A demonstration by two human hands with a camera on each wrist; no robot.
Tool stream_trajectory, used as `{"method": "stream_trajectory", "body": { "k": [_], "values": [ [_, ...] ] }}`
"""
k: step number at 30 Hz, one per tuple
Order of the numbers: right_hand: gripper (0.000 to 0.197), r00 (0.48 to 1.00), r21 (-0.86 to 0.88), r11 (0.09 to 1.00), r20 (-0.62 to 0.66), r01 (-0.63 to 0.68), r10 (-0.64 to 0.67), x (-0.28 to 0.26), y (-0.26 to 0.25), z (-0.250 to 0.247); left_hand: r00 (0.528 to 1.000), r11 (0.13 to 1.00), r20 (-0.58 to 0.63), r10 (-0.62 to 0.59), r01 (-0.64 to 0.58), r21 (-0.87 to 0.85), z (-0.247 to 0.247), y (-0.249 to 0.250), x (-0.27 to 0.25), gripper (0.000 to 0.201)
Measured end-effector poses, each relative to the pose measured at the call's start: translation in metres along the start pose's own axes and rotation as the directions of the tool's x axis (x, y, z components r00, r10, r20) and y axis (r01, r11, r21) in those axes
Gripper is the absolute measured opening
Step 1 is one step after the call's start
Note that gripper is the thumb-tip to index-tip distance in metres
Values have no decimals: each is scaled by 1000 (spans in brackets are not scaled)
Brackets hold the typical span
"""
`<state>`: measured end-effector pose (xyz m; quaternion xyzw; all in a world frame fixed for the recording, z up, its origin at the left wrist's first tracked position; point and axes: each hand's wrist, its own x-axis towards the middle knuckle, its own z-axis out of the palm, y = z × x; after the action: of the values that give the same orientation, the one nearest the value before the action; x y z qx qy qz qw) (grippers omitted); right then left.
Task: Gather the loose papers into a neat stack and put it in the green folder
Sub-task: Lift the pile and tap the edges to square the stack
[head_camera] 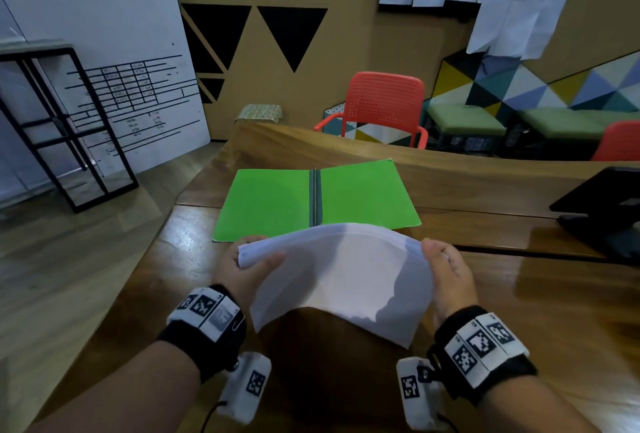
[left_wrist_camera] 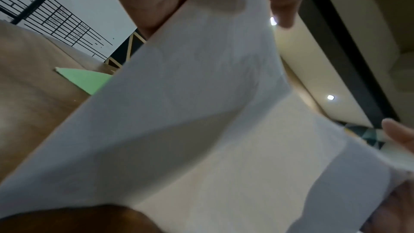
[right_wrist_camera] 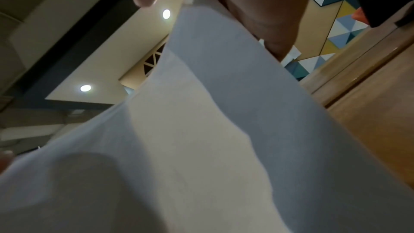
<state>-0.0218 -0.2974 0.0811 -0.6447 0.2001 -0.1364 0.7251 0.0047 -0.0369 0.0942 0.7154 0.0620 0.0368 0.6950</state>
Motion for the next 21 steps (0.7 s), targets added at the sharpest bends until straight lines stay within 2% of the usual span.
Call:
{"method": "stream_trajectory", "body": {
  "k": [1,3,4,8,10,12,16,21],
  "values": [
    [26,1000,0,1000,-2,5,-5,3,-2,1,1000,1000,-6,0,0,-25,-1,2,5,26],
    [12,1000,-21,1000,-14,19,-20,10,-5,1,999,997,-40,-8,5,-76,-2,3,14,12],
    [11,999,-46,999,-35,28,-29,13,-4,1,999,996,-50,-8,3,-84,-1,3,17,13],
    [25,995,-80,994,-50,78,-83,17,-2,0,999,999,-31,-8,6,-49,-4,1,18,17],
    [33,993,-103,989,-50,103,-109,18,-1,-1,998,996,-59,-11,5,-90,-5,-2,17,14],
    [32,991,-62,990,-51,124,-127,18,-2,-1,996,991,-84,-13,1,-133,-4,-1,19,12],
    [13,988,-27,993,-96,118,-120,19,-9,3,990,996,-129,-60,51,-71,-2,2,28,14],
    [14,990,3,997,-118,72,-72,23,-13,4,987,998,-150,-61,61,-7,-1,6,34,21]
  ]
}}
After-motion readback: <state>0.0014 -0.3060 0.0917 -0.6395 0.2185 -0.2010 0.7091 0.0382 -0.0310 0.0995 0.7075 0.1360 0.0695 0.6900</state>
